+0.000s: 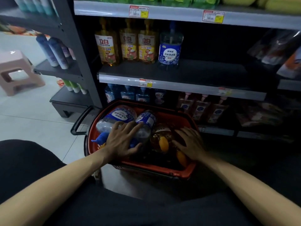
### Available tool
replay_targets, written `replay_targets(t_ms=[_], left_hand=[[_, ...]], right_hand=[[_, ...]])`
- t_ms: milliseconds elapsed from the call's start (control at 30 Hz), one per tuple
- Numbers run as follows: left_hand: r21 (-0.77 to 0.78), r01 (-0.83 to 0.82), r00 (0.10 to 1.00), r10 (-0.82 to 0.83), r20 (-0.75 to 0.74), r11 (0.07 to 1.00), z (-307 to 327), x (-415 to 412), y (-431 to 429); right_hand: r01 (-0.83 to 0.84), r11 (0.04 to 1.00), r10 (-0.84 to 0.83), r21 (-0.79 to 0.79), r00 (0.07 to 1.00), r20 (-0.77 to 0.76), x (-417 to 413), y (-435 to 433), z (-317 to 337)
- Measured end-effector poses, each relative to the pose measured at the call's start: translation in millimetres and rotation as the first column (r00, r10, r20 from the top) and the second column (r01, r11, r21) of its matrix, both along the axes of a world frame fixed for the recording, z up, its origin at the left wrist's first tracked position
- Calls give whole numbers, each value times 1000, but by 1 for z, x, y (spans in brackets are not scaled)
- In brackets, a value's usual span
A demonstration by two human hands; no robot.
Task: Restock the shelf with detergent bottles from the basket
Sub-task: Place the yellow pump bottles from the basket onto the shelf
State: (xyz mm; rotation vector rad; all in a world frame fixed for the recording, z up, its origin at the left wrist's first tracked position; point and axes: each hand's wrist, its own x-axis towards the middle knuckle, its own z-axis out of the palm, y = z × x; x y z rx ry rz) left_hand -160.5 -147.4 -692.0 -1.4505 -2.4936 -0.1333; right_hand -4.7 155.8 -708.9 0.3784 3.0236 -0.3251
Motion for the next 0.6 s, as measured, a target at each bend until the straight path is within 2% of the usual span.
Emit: replay_targets(t_ms=[233,433,600], left_hand=[[-2,-69,997,69,27,998,-4,1,21],[-27,-98,994,99,52,995,-2,6,31],[10,-111,990,110,87,994,8,14,31]], right_hand=[[-90,995,90,42,996,13,-25,35,2],[-88,994,87,56,996,21,-30,48,2],[-44,997,38,-66,994,-98,-19,48,3]])
